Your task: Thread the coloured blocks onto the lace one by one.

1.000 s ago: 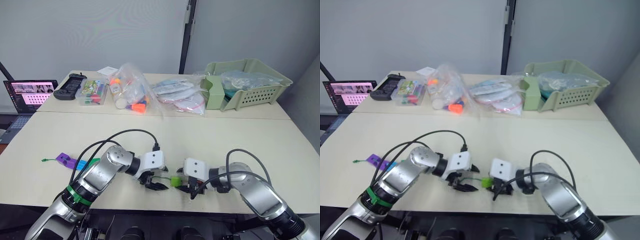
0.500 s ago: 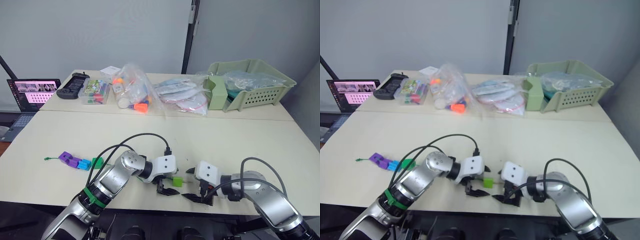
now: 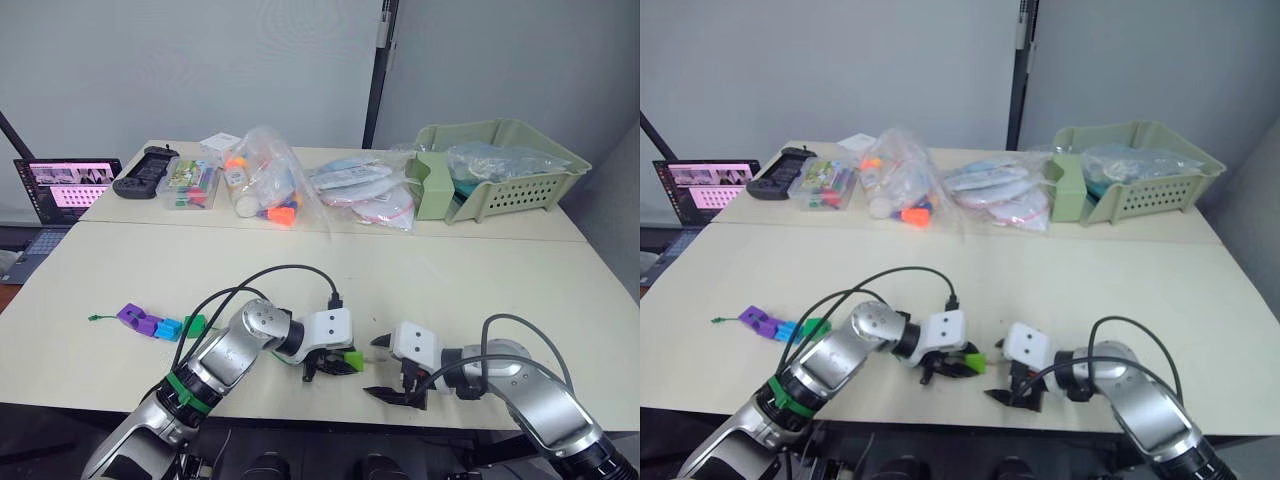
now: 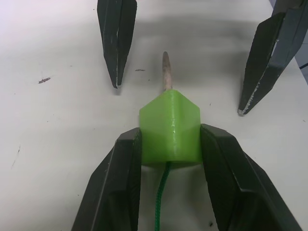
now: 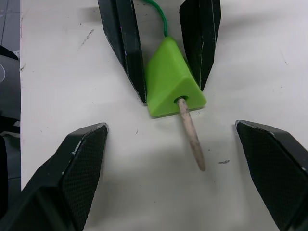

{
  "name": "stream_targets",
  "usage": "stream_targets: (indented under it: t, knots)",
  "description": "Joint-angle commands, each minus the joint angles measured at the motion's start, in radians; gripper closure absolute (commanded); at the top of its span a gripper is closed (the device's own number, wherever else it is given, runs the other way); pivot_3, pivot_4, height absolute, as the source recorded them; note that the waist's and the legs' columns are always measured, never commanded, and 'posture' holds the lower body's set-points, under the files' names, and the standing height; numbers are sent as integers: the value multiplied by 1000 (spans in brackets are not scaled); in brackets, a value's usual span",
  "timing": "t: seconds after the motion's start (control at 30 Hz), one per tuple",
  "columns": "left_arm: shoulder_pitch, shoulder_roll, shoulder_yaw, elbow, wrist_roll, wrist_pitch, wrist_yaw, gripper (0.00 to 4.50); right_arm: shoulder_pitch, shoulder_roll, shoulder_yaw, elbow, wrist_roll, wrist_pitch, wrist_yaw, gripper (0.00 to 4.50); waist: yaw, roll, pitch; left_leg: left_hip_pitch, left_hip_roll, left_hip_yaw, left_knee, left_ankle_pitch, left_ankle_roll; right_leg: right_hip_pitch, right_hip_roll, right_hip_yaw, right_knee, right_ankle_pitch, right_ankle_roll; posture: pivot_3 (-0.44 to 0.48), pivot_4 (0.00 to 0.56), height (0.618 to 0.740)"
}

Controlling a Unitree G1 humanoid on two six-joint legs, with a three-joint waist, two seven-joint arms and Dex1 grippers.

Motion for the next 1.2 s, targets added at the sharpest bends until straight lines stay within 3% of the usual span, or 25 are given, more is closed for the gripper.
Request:
stream_targets:
  t: [0.03,0.17,0.63,0.87,1.07,1.2]
  knots:
    - [-7,-3,-25,14,10,-4,-20,3203,5,-16,4,37,-20,6,-8,0,0,0,0,1,0,0,0,0,0,1,0,0,0,0,0,0,150,740]
    - [-11,3,-28,22,10,-23,-32,3203,1,-11,10,56,-25,-1,-9,0,0,0,0,4,0,0,0,0,0,5,0,0,-2,0,0,0,150,740]
    - [-3,34,-14,26,4,-66,-82,3203,7,-39,6,94,-38,-34,-5,4497,-4,0,0,6,1,-2,0,0,0,10,0,-2,-6,0,1,0,150,740]
    - [16,100,20,48,2,-112,-99,3203,-10,-43,4,95,-20,-63,22,4500,-8,0,0,6,2,-2,0,0,0,10,1,-3,-6,0,1,0,150,740]
    - [76,271,114,75,-30,-209,-174,3203,-37,-57,6,66,-7,-64,57,4500,-21,0,0,7,5,-2,-3,0,0,9,3,-2,-7,1,0,0,150,740]
    - [101,417,190,236,-7,-391,-220,3203,-53,-72,5,55,-1,-58,77,4500,-23,0,0,9,6,-1,-5,0,0,9,4,-2,-7,0,-2,0,150,740]
